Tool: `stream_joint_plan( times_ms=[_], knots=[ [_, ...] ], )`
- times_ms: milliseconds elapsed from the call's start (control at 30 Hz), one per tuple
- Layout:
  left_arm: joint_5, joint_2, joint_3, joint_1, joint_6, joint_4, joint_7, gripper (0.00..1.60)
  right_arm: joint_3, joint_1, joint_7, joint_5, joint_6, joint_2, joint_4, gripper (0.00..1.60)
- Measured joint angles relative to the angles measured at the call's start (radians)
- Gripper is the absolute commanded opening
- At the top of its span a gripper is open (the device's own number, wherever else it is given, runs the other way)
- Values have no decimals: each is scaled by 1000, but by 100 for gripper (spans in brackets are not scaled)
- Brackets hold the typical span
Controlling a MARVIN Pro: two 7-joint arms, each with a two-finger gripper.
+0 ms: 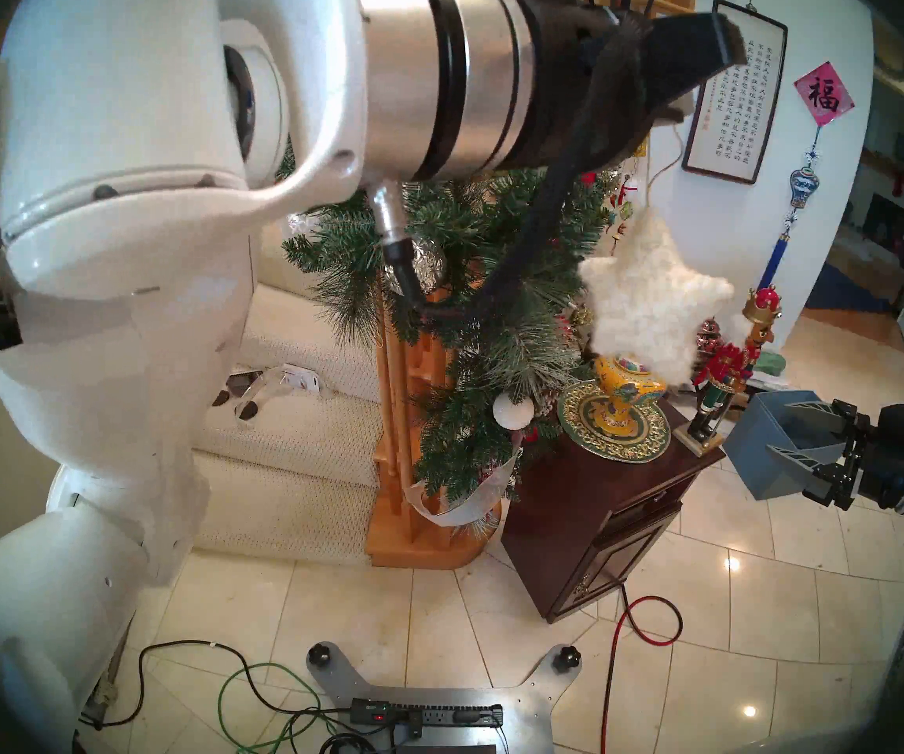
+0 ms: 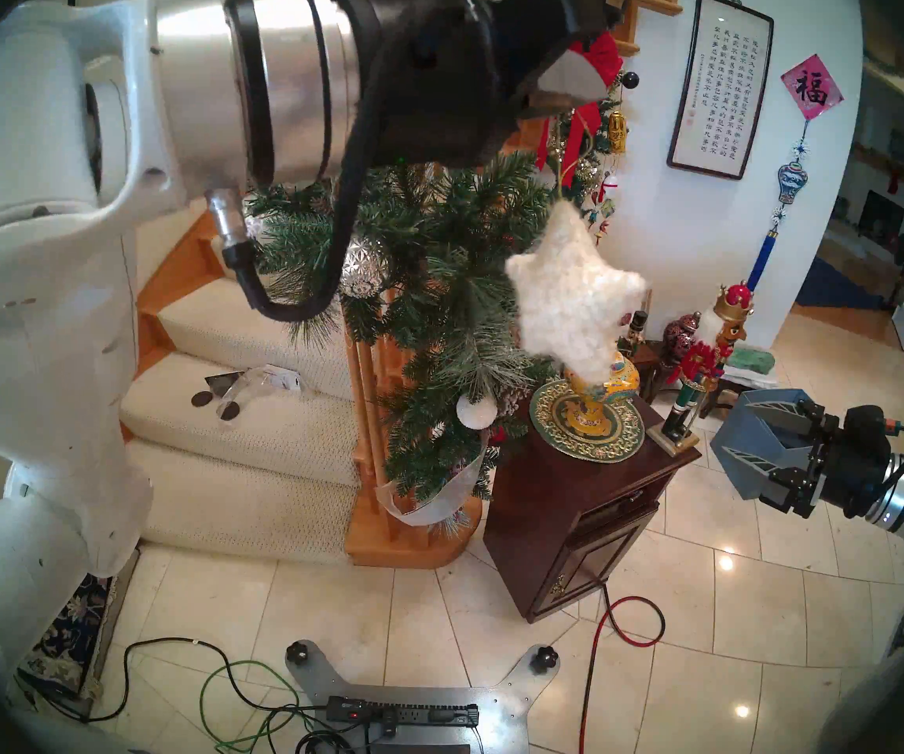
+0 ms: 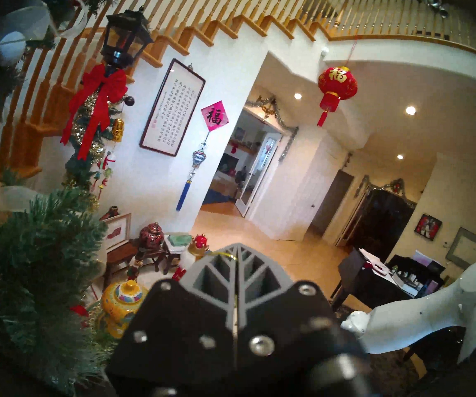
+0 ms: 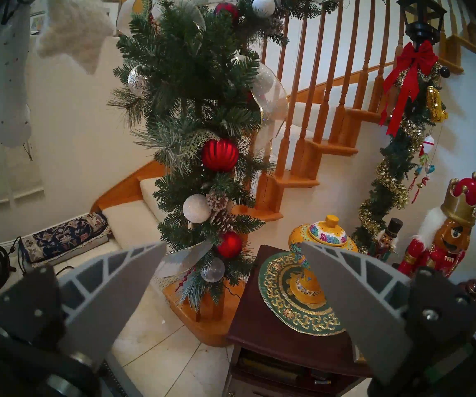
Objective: Hang the ornament onto the Christmas-tree-style decoration
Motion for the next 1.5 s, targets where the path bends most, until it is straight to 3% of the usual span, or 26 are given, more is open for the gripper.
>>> stream_joint_plan(
  times_ms=[433, 767, 1500],
  knots=[
    [-106, -4, -42, -42, -18, 0, 37, 0, 0, 0, 0, -7, 0, 0, 0, 160],
    [-184, 34, -64, -41, -32, 0, 55, 0, 0, 0, 0, -11, 0, 0, 0, 160],
    [-348, 212, -81, 77, -63, 0, 91, 0, 0, 0, 0, -17, 0, 0, 0, 160]
  ],
)
